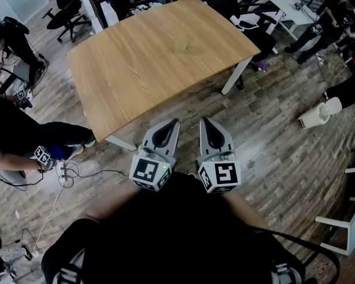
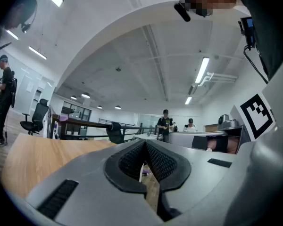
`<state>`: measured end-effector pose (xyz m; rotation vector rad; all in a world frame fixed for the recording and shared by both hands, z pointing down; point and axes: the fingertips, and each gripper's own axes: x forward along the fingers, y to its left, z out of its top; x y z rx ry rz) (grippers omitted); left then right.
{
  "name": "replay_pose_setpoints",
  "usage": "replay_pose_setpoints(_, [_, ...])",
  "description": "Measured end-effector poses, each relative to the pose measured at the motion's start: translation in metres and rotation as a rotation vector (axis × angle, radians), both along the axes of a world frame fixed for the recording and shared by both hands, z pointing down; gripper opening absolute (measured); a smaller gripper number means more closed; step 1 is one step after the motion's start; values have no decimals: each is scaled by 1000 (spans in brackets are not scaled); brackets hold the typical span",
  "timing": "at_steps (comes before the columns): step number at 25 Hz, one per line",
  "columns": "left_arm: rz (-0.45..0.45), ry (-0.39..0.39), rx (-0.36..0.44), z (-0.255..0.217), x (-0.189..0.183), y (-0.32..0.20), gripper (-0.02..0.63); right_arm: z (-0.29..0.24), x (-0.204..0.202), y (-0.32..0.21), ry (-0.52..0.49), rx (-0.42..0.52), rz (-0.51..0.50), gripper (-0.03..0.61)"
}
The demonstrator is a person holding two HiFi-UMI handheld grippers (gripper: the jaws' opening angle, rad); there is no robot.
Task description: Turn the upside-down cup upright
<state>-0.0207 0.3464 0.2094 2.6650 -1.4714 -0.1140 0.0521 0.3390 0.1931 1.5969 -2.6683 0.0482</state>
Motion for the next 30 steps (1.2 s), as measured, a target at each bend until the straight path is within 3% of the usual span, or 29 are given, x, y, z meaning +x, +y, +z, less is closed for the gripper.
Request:
replay_pose_setpoints(14, [-11, -10, -34, 11, 17, -6, 8, 11, 14, -5, -18, -19, -14, 13])
replay_pose_setpoints(19, [-28, -13, -42, 14, 35, -12, 8, 17, 36, -13, -53, -48, -19, 14])
replay_pose_setpoints(24, [-56, -8, -45, 17, 56, -13, 8, 13, 55, -10, -4, 22, -53, 12])
replay_pose_setpoints(30, [-84, -3, -59, 17, 75, -21, 8, 14, 83, -19, -44, -3, -67, 13])
